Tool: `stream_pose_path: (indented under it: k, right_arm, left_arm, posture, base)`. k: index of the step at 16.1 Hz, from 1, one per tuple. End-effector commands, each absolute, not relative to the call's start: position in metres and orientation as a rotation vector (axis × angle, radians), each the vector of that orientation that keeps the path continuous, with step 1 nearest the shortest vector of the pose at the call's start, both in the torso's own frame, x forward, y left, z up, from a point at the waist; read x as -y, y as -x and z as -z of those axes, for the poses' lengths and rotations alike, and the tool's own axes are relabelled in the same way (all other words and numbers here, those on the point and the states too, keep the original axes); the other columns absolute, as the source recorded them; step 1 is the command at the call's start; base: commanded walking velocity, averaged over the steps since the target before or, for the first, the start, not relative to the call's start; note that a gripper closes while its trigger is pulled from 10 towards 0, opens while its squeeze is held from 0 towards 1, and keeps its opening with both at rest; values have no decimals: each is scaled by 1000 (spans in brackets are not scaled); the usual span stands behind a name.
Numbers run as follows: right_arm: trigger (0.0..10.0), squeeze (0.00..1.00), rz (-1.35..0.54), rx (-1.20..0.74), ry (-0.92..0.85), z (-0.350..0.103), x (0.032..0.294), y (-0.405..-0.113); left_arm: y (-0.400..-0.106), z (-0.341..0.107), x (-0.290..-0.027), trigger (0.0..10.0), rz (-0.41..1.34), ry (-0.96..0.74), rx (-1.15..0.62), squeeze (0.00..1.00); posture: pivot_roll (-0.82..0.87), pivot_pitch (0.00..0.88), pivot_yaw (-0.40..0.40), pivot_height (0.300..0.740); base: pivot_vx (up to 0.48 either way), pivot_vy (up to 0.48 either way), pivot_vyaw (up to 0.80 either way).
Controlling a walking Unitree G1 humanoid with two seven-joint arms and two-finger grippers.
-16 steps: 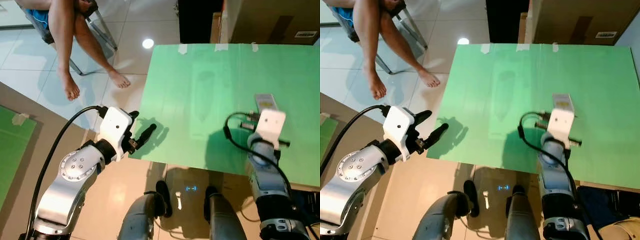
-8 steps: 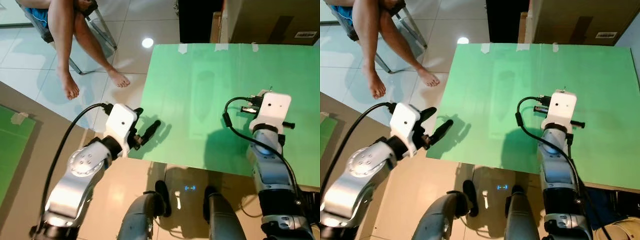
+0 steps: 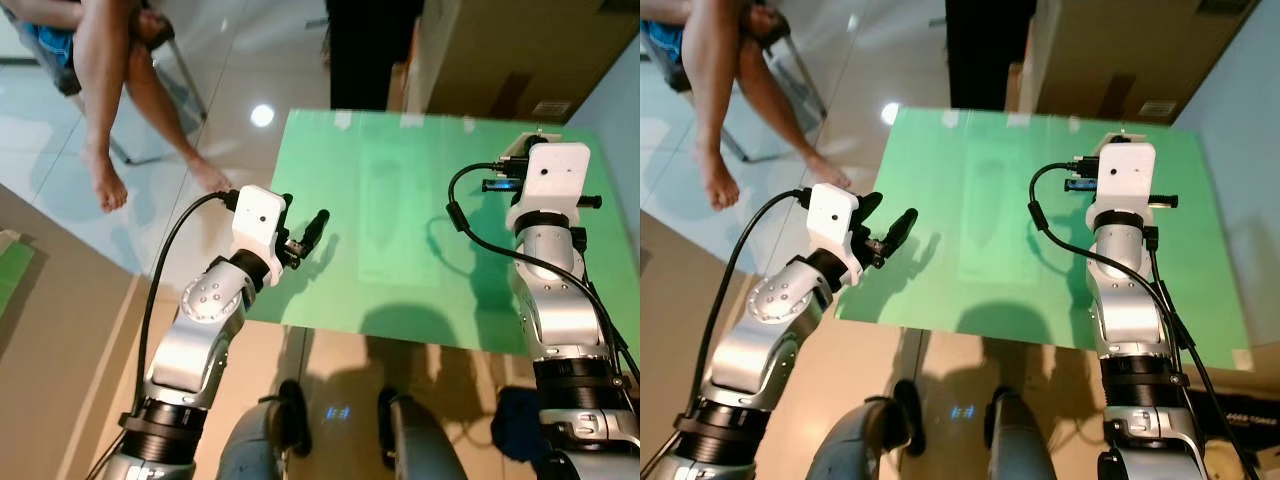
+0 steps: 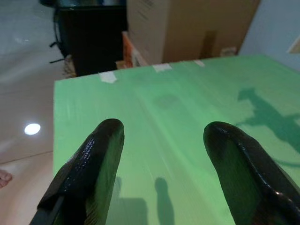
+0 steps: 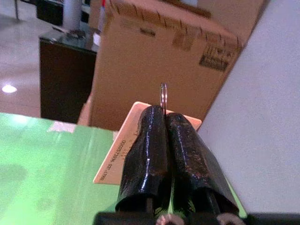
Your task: Hang keys on a hook
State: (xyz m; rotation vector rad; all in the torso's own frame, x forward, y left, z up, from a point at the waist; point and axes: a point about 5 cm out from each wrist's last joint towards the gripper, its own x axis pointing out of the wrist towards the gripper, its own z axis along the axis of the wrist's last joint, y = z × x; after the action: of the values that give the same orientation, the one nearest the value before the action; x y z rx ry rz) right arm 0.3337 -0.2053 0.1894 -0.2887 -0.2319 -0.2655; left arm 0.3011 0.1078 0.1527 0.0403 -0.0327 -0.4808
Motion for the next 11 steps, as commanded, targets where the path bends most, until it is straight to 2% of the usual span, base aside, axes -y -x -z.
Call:
stream_pose_path:
  k: [1,7,8,9,11]
  right_arm:
    - [0,0,222,228,283,-189,197,-332]
    - [0,0,127,223,308,-174,174,-328]
    - [0,0,125,223,312,-171,173,-326]
    - [0,0,100,193,299,-155,169,-319]
    - [0,0,76,155,272,-138,164,-309]
  left_arm:
    - [-304,-147,-118,10000,412,-22,21,0]
    - [-312,-132,-156,10000,109,76,21,0]
    - [-312,-131,-160,10000,74,73,28,0]
    - [-309,-125,-178,10000,-52,28,38,0]
    - [-303,-120,-191,10000,-125,-17,19,0]
  posture:
    - [-128,134,9,740]
    - [-90,96,-15,740]
    - [-89,98,-16,740]
    - [-89,104,-11,740]
    - [-87,112,0,740]
  base:
    - [0,0,0]
    - [0,0,0]
    - [0,0,0]
    - [0,0,0]
    - [0,0,0]
